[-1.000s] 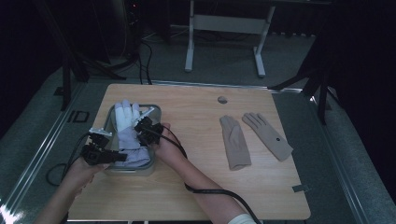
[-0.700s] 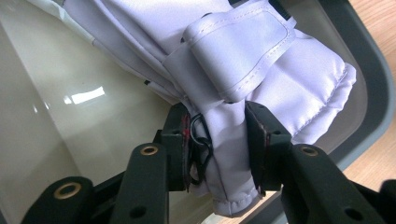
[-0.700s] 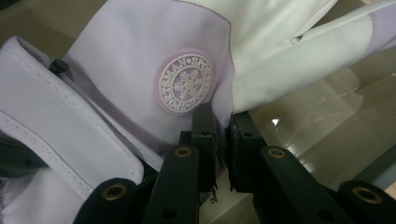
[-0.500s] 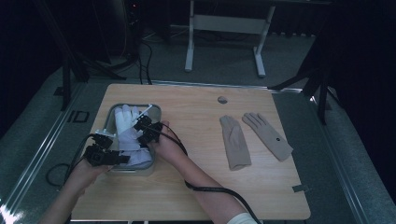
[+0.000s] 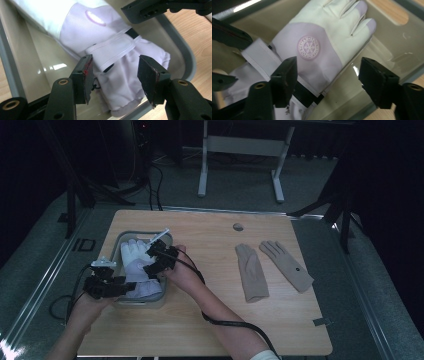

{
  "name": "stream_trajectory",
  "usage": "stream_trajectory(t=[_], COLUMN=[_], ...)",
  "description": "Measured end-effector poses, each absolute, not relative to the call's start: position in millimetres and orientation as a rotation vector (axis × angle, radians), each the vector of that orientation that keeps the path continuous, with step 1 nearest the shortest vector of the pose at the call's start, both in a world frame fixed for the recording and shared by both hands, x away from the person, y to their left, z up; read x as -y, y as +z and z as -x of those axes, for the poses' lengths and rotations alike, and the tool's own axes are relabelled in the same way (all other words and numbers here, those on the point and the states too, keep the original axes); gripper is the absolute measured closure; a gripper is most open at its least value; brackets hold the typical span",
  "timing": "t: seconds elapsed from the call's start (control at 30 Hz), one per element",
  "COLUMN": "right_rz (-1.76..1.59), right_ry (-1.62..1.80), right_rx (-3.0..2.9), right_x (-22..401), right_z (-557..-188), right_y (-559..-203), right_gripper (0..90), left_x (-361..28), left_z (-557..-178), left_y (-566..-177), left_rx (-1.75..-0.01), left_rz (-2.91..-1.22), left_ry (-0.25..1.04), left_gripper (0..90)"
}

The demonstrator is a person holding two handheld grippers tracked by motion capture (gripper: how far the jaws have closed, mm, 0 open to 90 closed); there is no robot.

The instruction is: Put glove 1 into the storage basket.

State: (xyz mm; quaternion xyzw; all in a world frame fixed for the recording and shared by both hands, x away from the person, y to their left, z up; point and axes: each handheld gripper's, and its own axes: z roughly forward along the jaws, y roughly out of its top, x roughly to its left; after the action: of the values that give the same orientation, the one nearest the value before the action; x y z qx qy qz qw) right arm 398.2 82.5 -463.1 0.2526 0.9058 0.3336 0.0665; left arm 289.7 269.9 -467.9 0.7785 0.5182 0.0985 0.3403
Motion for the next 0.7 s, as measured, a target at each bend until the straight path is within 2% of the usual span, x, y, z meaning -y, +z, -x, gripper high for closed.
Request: stream_trajectory(t=[0.03, 0.1, 0.7], right_rz=[-0.762, -0.756, -0.759], right_ry=[1.006, 1.034, 1.112], right_rx=[-2.731, -2.737, -2.727], right_x=[-82.5, -77.9, -52.4], right_z=[-398.2, -398.0, -394.9], right_y=[-463.1, -459.1, -449.6], right_gripper=[28.8, 21.0, 18.9], left_x=[-269.9, -266.2, -264.1], left_z=[-289.7, -289.0, -278.6], left_y=[-467.9, -464.9, -452.8], left_rx=[-1.349, -1.335, -1.297], left_rz=[-2.026, -2.030, -1.982], left_ry=[0.256, 0.269, 0.310], left_gripper=[46.9, 46.9, 46.8])
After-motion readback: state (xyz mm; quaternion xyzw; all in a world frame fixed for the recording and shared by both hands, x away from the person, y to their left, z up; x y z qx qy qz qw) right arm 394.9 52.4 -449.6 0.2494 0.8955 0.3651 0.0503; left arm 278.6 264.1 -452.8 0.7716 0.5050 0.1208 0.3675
